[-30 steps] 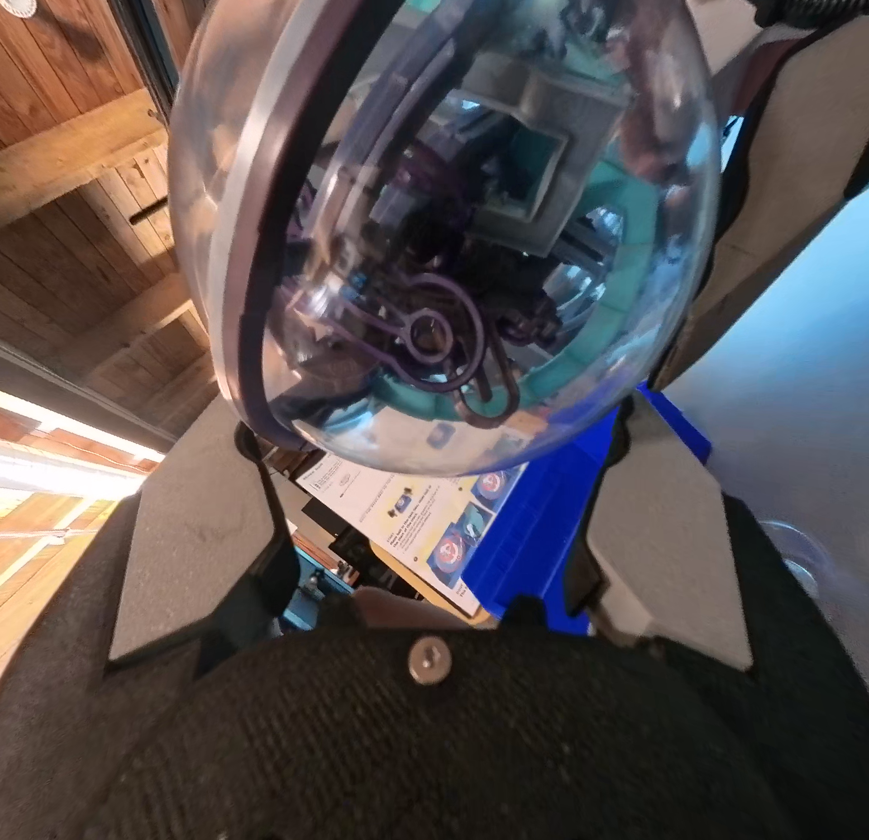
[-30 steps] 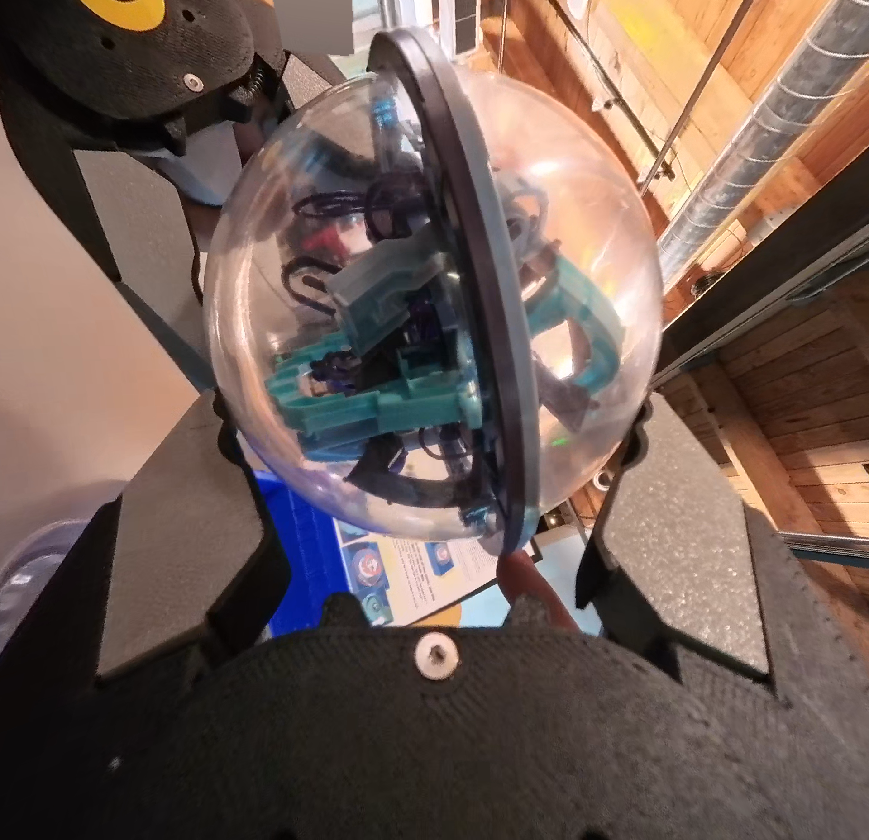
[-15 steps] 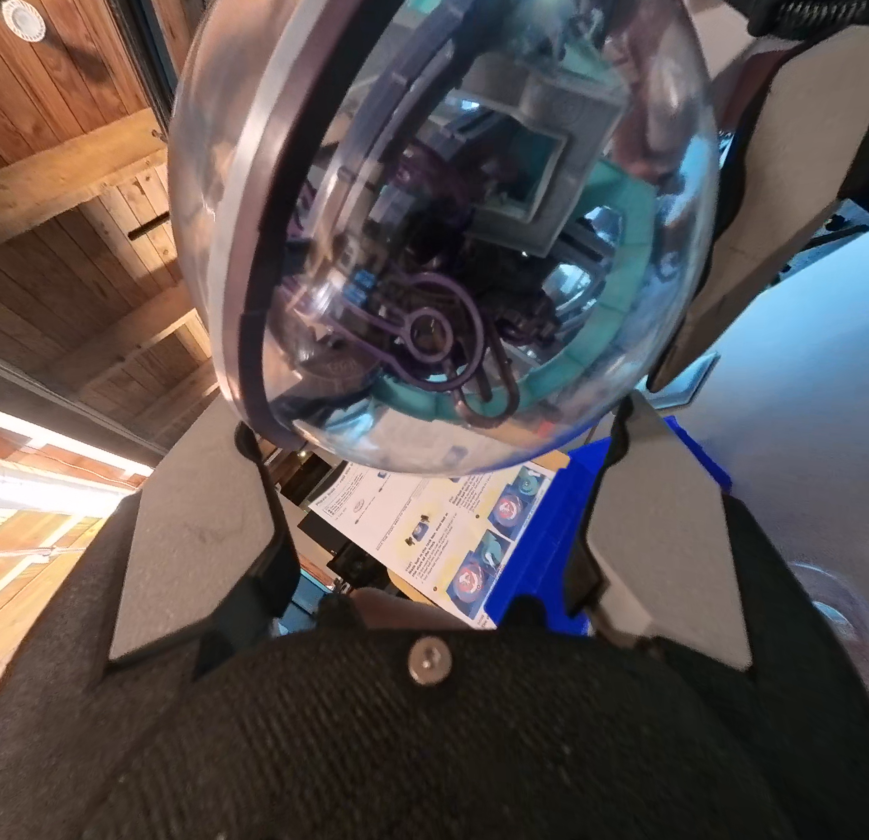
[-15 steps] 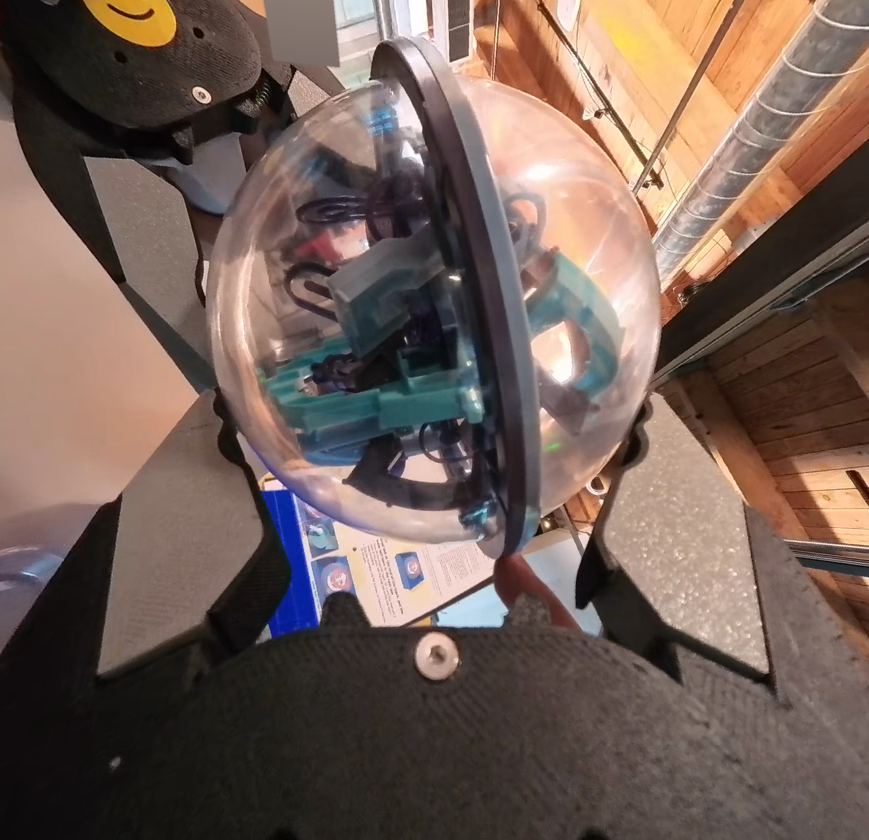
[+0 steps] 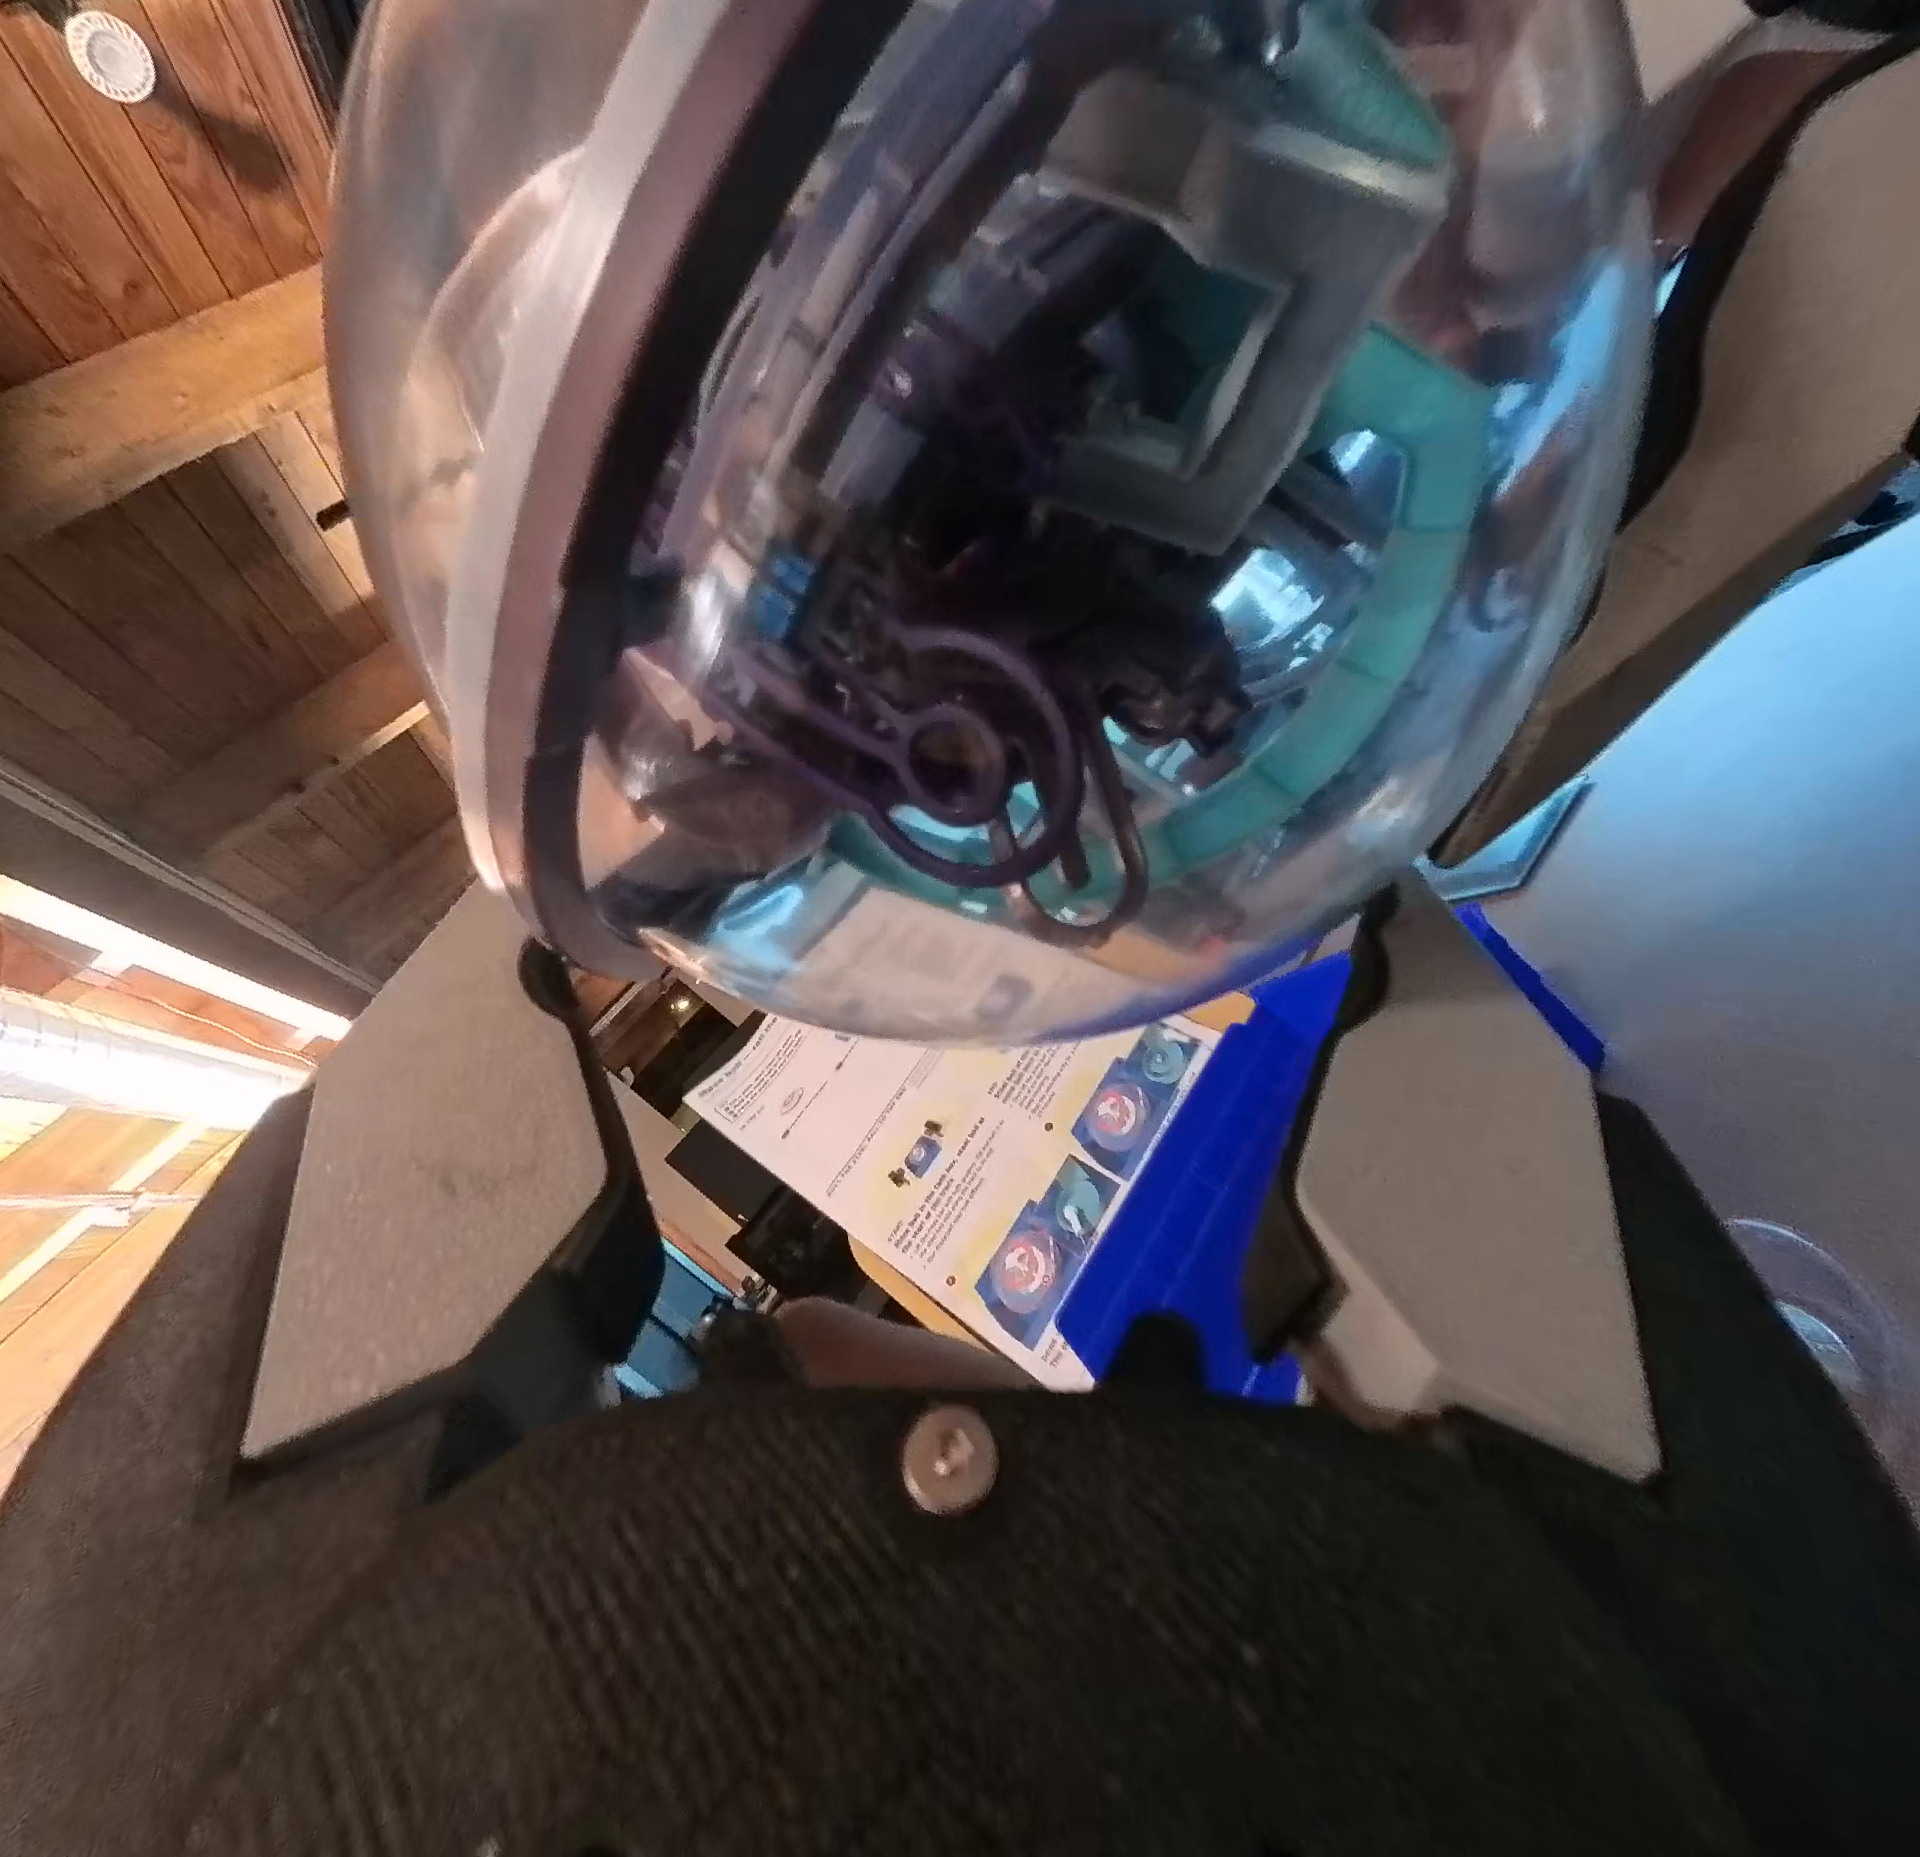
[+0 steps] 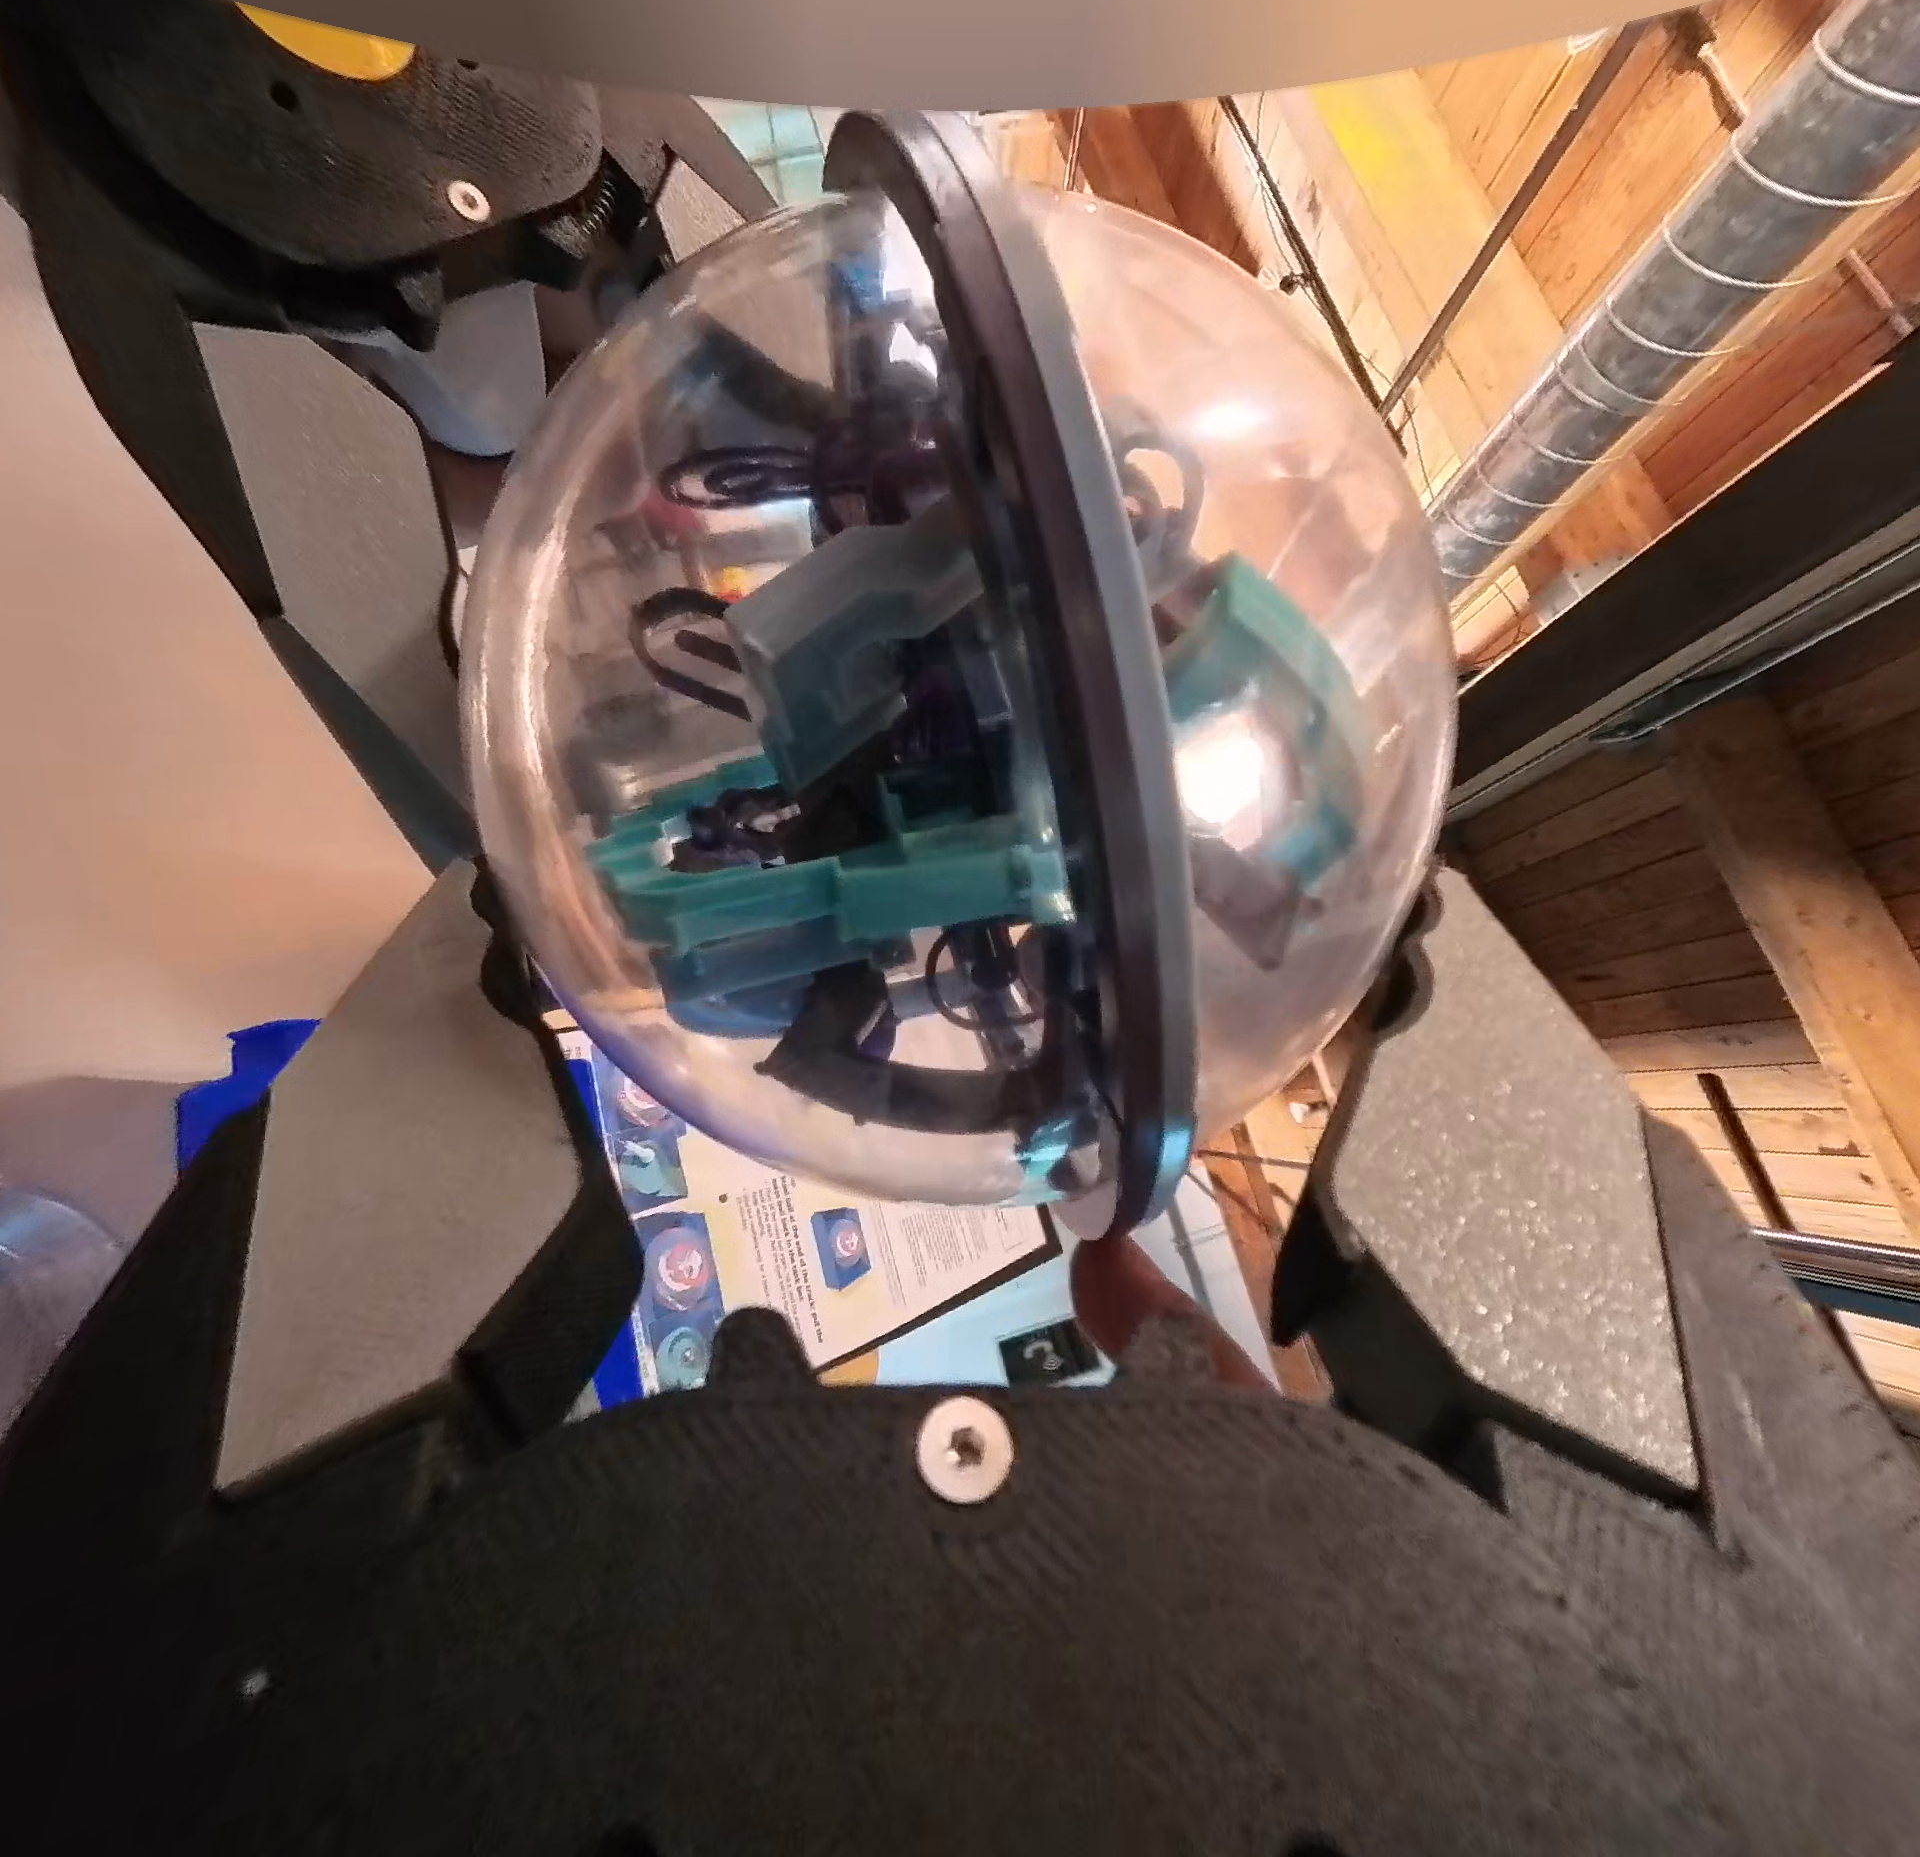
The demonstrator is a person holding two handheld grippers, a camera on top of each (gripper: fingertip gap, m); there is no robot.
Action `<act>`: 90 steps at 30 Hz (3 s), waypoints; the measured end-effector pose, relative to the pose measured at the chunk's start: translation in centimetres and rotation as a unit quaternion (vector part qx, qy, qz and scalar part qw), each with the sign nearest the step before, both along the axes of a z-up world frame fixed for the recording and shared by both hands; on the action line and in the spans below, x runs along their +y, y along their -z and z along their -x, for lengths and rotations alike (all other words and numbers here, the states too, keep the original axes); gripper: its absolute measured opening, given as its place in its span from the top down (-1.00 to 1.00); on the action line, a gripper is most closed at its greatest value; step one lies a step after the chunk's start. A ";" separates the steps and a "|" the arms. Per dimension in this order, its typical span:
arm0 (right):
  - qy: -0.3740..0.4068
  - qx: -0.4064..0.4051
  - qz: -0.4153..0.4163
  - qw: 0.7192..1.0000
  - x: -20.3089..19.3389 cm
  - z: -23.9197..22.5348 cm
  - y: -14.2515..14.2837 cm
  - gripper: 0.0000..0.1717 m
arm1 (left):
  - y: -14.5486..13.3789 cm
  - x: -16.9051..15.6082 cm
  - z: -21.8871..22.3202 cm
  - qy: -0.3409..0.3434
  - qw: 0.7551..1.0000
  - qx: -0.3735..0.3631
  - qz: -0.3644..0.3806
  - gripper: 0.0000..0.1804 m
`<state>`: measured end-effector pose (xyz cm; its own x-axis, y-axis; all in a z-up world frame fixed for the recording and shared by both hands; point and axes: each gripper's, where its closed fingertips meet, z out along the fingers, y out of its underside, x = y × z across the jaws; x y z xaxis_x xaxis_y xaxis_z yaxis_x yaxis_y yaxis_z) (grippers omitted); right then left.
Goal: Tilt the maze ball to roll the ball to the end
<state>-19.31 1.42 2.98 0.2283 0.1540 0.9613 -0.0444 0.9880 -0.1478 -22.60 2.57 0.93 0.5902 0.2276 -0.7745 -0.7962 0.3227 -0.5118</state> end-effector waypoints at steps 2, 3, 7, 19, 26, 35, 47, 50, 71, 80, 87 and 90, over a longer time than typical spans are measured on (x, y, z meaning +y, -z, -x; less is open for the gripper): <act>0.000 -0.001 0.002 1.000 0.0 0.1 0.1 -0.83 | 0.2 0.1 0.1 0.000 1.000 -0.002 0.004 -0.62; -0.002 -0.002 0.005 1.000 0.1 0.1 0.1 -0.83 | 0.2 0.1 0.1 0.000 1.000 -0.002 0.006 -0.62; -0.010 -0.005 0.023 1.000 0.6 0.2 0.1 -0.84 | 0.0 0.2 0.0 -0.007 1.000 0.004 0.010 -0.62; -0.006 -0.004 0.020 1.000 0.6 0.2 0.1 -0.84 | 0.0 0.2 0.0 -0.006 1.000 0.004 0.008 -0.61; -0.003 -0.009 0.019 1.000 0.8 0.7 1.1 -0.84 | 1.0 0.5 0.5 -0.008 1.000 -0.001 0.011 -0.62; 0.036 -0.001 -0.020 0.999 1.0 2.3 6.7 -0.84 | 7.0 1.3 2.7 -0.021 0.999 -0.024 0.025 -0.61; 0.075 0.022 -0.094 0.993 0.3 5.1 15.2 -0.84 | 16.8 2.1 7.2 -0.082 0.989 -0.044 0.114 -0.53; 0.082 0.018 -0.095 0.992 0.3 5.6 16.3 -0.84 | 18.1 2.1 7.7 -0.081 0.988 -0.047 0.121 -0.52; 0.086 0.034 -0.049 0.995 1.2 5.7 18.6 -0.84 | 20.2 2.1 8.1 -0.111 0.982 -0.027 0.149 -0.52; 0.080 0.052 -0.040 0.995 0.6 5.4 19.0 -0.84 | 20.4 1.5 8.0 -0.121 0.981 -0.011 0.153 -0.52; 0.081 0.049 -0.031 0.995 1.3 5.5 19.6 -0.84 | 21.0 2.0 8.1 -0.124 0.979 -0.011 0.159 -0.52; 0.081 0.044 -0.028 0.995 1.5 5.6 19.7 -0.84 | 21.3 2.2 8.2 -0.123 0.979 -0.014 0.162 -0.51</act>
<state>-24.92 2.96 -16.73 0.3304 0.0557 0.9422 0.1058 0.9898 -0.0956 -30.77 4.76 -20.33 0.5711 0.1105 -0.8134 -0.8132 -0.0592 -0.5790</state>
